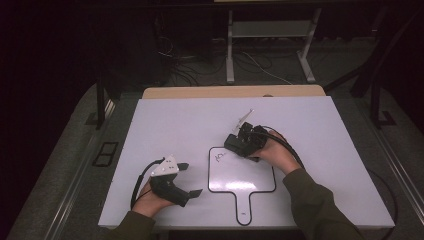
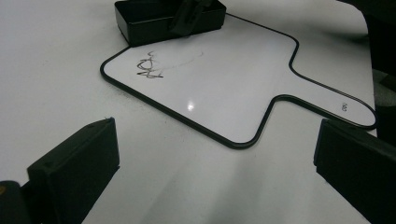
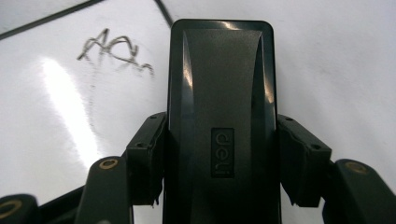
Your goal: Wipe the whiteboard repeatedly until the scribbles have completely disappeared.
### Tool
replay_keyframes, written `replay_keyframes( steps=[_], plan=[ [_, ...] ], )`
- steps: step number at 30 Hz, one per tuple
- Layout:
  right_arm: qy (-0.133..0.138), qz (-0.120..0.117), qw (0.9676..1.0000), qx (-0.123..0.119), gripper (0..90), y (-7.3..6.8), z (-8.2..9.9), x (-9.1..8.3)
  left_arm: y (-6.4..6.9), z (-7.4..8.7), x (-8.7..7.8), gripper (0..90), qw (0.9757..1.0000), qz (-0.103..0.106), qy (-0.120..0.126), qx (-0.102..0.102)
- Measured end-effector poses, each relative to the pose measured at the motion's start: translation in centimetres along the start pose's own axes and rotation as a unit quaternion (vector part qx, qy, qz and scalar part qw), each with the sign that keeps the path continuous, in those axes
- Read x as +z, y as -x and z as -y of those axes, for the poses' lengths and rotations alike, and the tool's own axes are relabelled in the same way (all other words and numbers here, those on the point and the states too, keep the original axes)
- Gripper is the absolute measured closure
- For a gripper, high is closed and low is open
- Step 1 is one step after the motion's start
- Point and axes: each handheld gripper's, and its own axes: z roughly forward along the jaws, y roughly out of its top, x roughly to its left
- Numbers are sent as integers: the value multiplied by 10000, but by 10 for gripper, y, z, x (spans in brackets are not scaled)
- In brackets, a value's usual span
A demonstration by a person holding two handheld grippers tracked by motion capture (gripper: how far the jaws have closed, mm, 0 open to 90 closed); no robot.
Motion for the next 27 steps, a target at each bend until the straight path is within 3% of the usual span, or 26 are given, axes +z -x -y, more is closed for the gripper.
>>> replay_keyframes(
  steps=[19, 22, 27],
  plan=[
    [40, -244, 9980, -581, 386, -48, -17, 4, 1, 0, 0, 0, 10000, 3, 21, -25],
    [47, -264, 9980, -574, 386, -47, -18, 5, 1, 0, 0, 0, 10000, 3, 24, -23],
    [6, -195, 9990, -413, 386, -32, -19, 6, 0, 0, 0, 0, 10000, 1, 7, 6]
  ],
)
